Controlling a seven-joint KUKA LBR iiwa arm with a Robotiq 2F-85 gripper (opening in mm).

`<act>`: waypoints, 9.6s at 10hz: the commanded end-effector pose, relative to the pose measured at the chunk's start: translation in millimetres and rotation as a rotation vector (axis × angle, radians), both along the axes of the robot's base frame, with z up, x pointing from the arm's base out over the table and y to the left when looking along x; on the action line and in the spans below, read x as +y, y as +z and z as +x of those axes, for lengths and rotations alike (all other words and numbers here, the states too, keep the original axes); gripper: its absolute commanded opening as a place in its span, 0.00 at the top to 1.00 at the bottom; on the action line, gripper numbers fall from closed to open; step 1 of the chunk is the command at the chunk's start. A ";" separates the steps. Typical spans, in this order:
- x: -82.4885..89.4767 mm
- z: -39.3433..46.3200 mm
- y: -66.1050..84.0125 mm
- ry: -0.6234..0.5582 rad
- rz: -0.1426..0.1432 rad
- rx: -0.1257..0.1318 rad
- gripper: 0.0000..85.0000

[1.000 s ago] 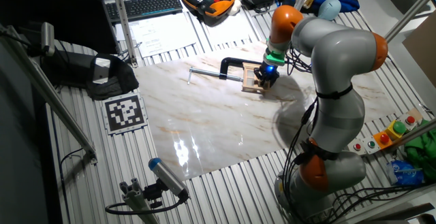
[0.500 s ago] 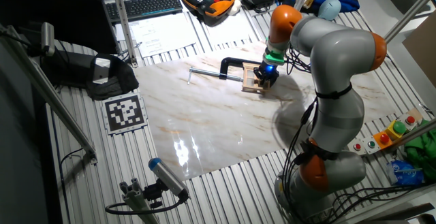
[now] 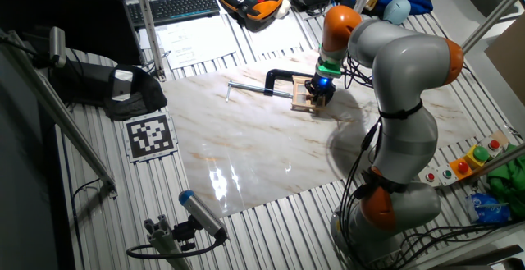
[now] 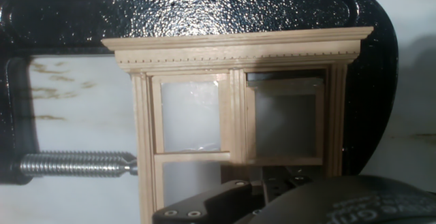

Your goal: Open a sliding window

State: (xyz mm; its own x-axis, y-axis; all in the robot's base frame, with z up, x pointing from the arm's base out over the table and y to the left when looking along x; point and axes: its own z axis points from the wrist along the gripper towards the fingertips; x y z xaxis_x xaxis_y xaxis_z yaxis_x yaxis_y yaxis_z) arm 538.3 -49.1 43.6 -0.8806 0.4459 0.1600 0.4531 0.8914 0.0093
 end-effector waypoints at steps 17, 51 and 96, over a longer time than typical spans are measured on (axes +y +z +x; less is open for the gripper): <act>-1.2 4.3 -0.1 0.012 -0.013 -0.002 1.00; 49.0 26.6 5.8 -0.044 0.045 0.015 1.00; 40.2 47.8 1.5 -0.002 -0.007 0.022 1.00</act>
State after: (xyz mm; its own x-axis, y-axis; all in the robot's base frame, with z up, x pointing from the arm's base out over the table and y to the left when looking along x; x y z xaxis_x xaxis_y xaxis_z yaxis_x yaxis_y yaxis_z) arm 586.3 -8.9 45.0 -0.8758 0.4494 0.1762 0.4553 0.8903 -0.0074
